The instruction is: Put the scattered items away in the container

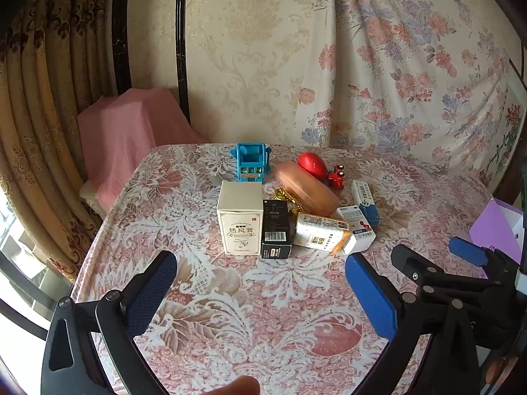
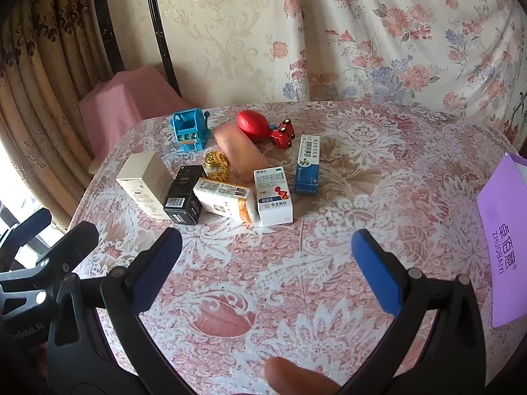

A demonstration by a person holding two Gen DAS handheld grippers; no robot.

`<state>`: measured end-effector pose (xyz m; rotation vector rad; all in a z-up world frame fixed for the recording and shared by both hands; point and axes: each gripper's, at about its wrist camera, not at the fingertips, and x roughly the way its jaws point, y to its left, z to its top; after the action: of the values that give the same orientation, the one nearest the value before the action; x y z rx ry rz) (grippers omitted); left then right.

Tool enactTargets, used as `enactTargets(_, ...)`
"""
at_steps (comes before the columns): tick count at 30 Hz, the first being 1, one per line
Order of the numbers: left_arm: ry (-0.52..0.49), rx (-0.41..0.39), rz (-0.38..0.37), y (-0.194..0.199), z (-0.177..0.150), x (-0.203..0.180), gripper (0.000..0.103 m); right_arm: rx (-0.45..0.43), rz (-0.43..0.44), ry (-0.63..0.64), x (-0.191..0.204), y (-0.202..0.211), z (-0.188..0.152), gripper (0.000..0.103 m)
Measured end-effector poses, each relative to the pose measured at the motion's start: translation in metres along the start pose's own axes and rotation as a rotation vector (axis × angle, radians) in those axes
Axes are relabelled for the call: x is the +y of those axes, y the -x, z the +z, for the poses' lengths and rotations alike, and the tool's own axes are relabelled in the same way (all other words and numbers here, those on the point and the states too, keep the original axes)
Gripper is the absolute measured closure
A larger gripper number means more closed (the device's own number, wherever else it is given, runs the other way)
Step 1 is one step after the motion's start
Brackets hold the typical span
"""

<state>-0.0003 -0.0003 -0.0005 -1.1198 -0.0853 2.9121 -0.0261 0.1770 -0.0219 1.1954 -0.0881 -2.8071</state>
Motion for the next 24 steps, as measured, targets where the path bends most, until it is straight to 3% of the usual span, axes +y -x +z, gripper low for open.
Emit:
enactTargets(11, 0.016, 0.027, -0.004, -0.006, -0.001, 0.003, 0.0, 0.008, -0.025, 0.004, 0.0, -0.005, -0.003, 0.0)
enactTargets(18, 0.054, 0.1, -0.098, -0.017, -0.003, 0.004, 0.0, 0.011, -0.029, 0.002, -0.003, -0.005, -0.004, 0.0)
enactTargets(24, 0.03, 0.037, -0.086, -0.013, -0.004, 0.002, 0.0, 0.014, -0.04, 0.014, -0.004, -0.007, -0.003, 0.0)
